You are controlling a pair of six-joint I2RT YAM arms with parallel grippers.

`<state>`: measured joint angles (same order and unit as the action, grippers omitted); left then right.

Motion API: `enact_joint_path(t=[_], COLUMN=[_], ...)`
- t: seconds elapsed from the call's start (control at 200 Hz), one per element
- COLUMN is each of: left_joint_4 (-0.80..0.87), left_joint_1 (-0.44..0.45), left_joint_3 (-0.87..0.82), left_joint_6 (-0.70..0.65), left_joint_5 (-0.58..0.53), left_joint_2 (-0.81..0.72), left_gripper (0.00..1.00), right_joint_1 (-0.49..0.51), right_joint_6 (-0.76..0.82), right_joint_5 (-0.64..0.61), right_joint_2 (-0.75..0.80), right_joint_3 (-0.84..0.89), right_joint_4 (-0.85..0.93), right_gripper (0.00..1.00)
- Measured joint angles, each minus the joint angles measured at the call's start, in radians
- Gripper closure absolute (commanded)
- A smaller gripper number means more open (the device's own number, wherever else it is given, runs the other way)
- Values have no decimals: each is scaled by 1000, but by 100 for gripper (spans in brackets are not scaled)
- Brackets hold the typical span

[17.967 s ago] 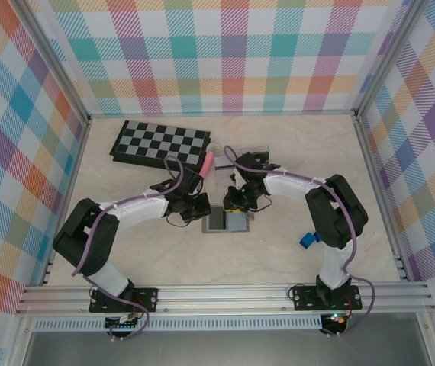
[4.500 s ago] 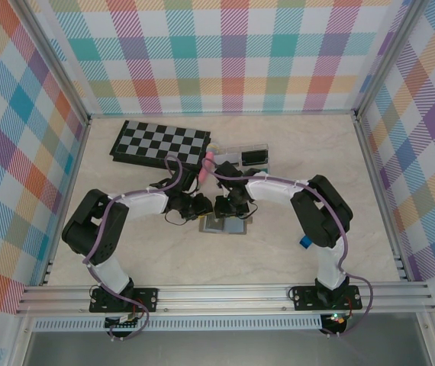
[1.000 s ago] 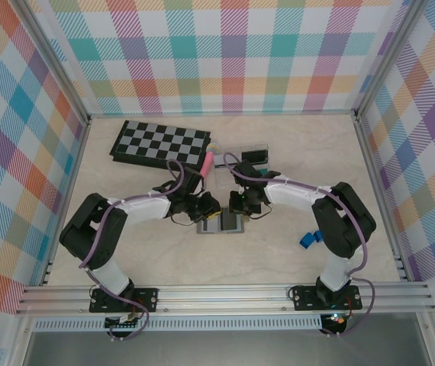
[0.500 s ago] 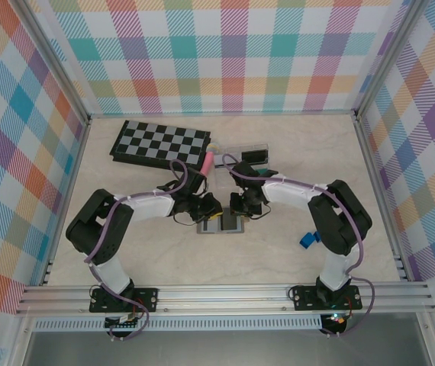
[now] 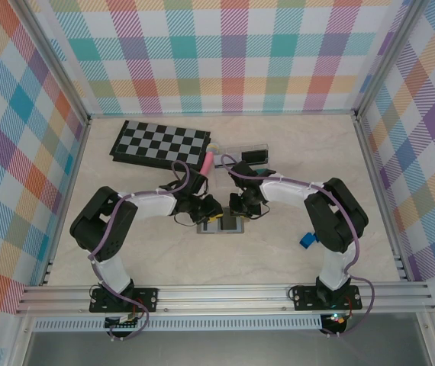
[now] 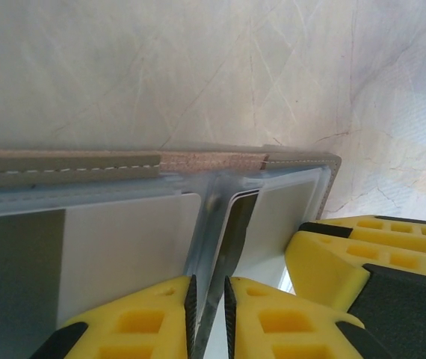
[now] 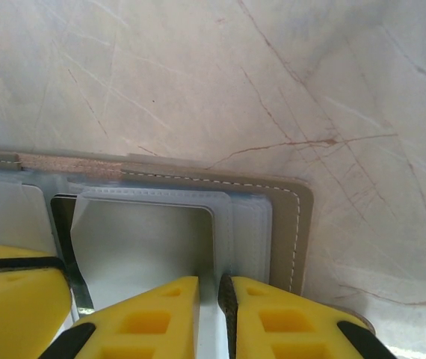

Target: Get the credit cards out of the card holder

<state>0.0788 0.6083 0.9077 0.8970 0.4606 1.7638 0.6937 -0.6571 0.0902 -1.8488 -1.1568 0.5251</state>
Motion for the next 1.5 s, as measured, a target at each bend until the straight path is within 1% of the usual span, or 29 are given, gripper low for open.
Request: enact_joint_path(t=[0.255, 0.555, 0.69, 1.155, 1.5], left_joint_4=[-4, -5, -34, -184, -190], left_joint_1=[0, 0, -3, -43, -74], left_joint_3=[7, 7, -4, -87, -120], left_joint_6=[0, 0, 10, 50, 27], left_joint_5=[14, 26, 42, 126, 132], left_joint_2=[14, 16, 16, 15, -32], left_gripper=[80, 83, 83, 95, 100], right_joint_1=[0, 0, -2, -8, -15], right_joint_6=[0, 0, 0, -1, -9], right_joint_5=[2, 4, 5, 8, 16], right_joint_2=[-4, -9, -18, -38, -40], right_joint_3=[-4, -10, -23, -48, -49], right_joint_4=[0, 5, 19, 43, 40], right_gripper=[81, 81, 81, 81, 81])
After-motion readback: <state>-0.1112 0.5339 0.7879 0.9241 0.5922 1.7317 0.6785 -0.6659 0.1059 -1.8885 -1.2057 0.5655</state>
